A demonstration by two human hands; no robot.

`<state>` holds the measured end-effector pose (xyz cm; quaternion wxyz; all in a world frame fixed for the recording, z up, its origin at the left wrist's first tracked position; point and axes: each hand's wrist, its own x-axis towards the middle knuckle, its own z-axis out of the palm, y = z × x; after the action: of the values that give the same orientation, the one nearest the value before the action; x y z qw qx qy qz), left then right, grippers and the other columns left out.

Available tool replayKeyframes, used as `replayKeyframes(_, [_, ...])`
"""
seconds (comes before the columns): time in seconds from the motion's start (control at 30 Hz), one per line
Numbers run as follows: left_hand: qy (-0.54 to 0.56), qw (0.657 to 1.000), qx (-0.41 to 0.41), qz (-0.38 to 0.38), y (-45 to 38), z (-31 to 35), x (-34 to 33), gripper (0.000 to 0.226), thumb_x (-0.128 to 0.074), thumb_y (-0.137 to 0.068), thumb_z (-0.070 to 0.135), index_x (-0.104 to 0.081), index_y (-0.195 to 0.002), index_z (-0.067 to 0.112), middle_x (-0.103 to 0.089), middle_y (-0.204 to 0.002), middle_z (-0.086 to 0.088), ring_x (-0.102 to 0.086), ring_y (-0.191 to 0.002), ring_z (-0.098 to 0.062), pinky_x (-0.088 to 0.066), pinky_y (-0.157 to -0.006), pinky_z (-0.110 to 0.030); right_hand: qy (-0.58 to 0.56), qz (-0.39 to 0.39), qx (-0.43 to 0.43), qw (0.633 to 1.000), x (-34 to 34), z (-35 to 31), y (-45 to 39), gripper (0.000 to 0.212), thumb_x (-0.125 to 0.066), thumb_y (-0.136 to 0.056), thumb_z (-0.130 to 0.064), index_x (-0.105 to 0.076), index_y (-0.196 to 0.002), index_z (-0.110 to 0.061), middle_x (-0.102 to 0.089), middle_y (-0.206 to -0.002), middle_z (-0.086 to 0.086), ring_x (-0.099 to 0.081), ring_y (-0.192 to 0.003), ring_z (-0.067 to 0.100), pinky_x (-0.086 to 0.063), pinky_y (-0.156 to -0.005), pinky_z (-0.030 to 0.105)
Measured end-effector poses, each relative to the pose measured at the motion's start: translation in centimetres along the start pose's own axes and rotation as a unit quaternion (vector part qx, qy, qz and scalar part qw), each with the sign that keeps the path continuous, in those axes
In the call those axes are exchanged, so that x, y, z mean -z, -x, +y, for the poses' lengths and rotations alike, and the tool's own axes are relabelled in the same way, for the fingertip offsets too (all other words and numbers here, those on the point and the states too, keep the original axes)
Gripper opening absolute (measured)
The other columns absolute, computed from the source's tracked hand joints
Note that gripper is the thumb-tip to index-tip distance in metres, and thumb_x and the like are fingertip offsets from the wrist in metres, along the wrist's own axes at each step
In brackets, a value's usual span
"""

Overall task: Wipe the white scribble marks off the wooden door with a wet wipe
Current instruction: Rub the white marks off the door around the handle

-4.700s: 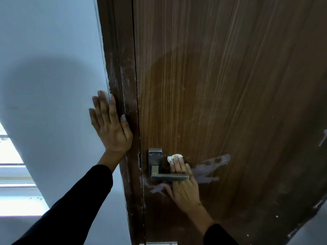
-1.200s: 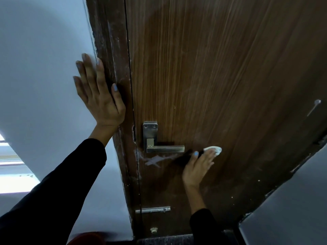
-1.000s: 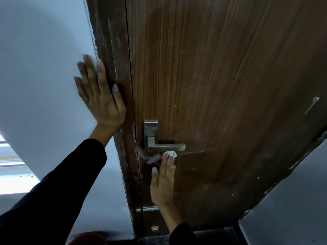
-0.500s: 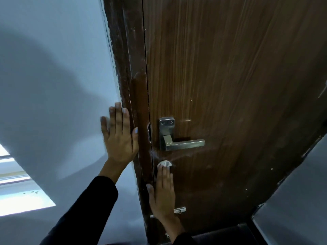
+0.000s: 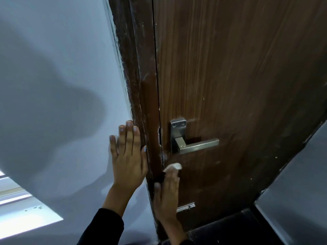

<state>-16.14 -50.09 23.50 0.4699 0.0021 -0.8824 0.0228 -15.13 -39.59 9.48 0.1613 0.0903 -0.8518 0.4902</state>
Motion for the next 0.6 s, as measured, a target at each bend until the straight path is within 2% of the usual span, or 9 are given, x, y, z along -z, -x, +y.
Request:
replayKeyframes(0.07, [0.003, 1.000, -0.001, -0.006, -0.1, 0.0, 0.2, 0.067, -0.031, -0.095, 0.027, 0.000, -0.152, 0.009, 0.008, -0.160, -0.006, 0.010, -0.149, -0.021, 0.005, -0.120, -0.044, -0.077, 0.040, -0.133, 0.987, 0.3, 0.9, -1.1, 0.070, -0.012, -0.090, -0.063, 0.006, -0.140, -0.018, 0.005, -0.154, 0.007, 0.005, -0.143, 0.023, 0.000, -0.117, 0.040])
replayKeyframes(0.13, [0.009, 1.000, -0.005, -0.010, -0.2, -0.1, 0.5, 0.066, -0.032, -0.095, 0.025, -0.004, -0.152, 0.007, -0.001, -0.159, -0.005, 0.010, -0.149, -0.021, 0.003, -0.120, -0.044, -0.132, 0.056, -0.199, 0.969, 0.5, 0.0, -2.1, 0.069, -0.020, -0.090, -0.054, 0.012, -0.140, -0.019, 0.012, -0.154, 0.005, 0.008, -0.143, 0.024, 0.000, -0.117, 0.043])
replayKeyframes(0.2, [0.014, 1.000, -0.002, -0.011, -0.2, -0.1, 0.7, 0.062, -0.031, -0.096, 0.023, -0.008, -0.151, 0.005, -0.004, -0.158, -0.005, 0.011, -0.149, -0.020, 0.003, -0.120, -0.044, -0.114, 0.071, -0.140, 0.981, -0.1, -2.4, -2.1, 0.064, -0.025, -0.097, -0.046, 0.005, -0.143, -0.013, 0.008, -0.154, 0.007, 0.004, -0.143, 0.024, -0.004, -0.117, 0.043])
replayKeyframes(0.3, [0.039, 0.999, 0.007, -0.020, -0.4, 0.0, 1.2, 0.053, -0.015, -0.102, 0.028, -0.010, -0.149, 0.005, -0.009, -0.157, -0.010, 0.010, -0.149, -0.018, 0.003, -0.120, -0.043, -0.080, 0.016, -0.044, 0.996, -1.8, -4.9, -0.6, 0.063, -0.031, -0.100, -0.035, -0.006, -0.145, 0.001, 0.007, -0.154, 0.017, -0.005, -0.142, 0.025, -0.007, -0.116, 0.037])
replayKeyframes(0.37, [0.041, 0.998, -0.007, -0.039, -0.3, -0.5, 1.8, 0.052, -0.009, -0.101, 0.027, -0.013, -0.149, 0.006, -0.013, -0.155, -0.012, 0.009, -0.149, -0.016, 0.000, -0.119, -0.044, -0.039, -0.032, 0.011, 0.999, -1.9, -6.0, -0.1, 0.065, -0.024, -0.100, -0.040, 0.000, -0.146, -0.002, 0.007, -0.155, 0.017, -0.003, -0.143, 0.025, -0.004, -0.116, 0.038])
replayKeyframes(0.43, [0.025, 0.998, -0.032, -0.055, -0.2, -1.3, 2.5, 0.053, -0.006, -0.098, 0.020, -0.015, -0.149, 0.007, -0.015, -0.155, -0.012, 0.010, -0.149, -0.015, -0.001, -0.119, -0.044, -0.014, -0.014, 0.059, 0.998, -0.8, -7.3, -0.9, 0.067, -0.011, -0.097, -0.052, -0.001, -0.147, -0.009, -0.001, -0.156, 0.011, -0.001, -0.144, 0.021, -0.003, -0.116, 0.039])
replayKeyframes(0.5, [0.025, 0.997, -0.043, -0.061, -0.2, -1.7, 3.0, 0.055, 0.001, -0.099, 0.023, -0.016, -0.148, 0.007, -0.016, -0.155, -0.011, 0.011, -0.149, -0.014, -0.002, -0.119, -0.044, 0.006, 0.001, 0.110, 0.994, 0.8, -8.4, -1.9, 0.069, -0.007, -0.095, -0.055, -0.006, -0.146, -0.008, -0.005, -0.155, 0.010, -0.003, -0.144, 0.020, -0.003, -0.117, 0.039])
replayKeyframes(0.57, [0.027, 0.996, -0.047, -0.073, -0.3, -1.7, 3.2, 0.054, -0.019, -0.097, 0.020, -0.012, -0.149, 0.007, -0.012, -0.156, -0.011, 0.012, -0.148, -0.014, -0.001, -0.119, -0.044, 0.047, 0.018, 0.151, 0.987, 1.7, -8.8, -3.6, 0.068, -0.008, -0.096, -0.051, -0.009, -0.146, -0.004, -0.008, -0.155, 0.014, -0.005, -0.144, 0.024, -0.002, -0.117, 0.038])
replayKeyframes(0.6, [0.027, 0.996, -0.043, -0.078, -0.3, -1.6, 3.2, 0.062, -0.030, -0.092, 0.020, -0.009, -0.149, 0.007, -0.010, -0.156, -0.011, 0.013, -0.148, -0.014, 0.000, -0.119, -0.044, 0.058, 0.025, 0.158, 0.985, 2.0, -8.9, -4.4, 0.067, -0.010, -0.097, -0.050, -0.009, -0.146, -0.004, -0.009, -0.155, 0.015, -0.005, -0.143, 0.025, -0.001, -0.117, 0.037])
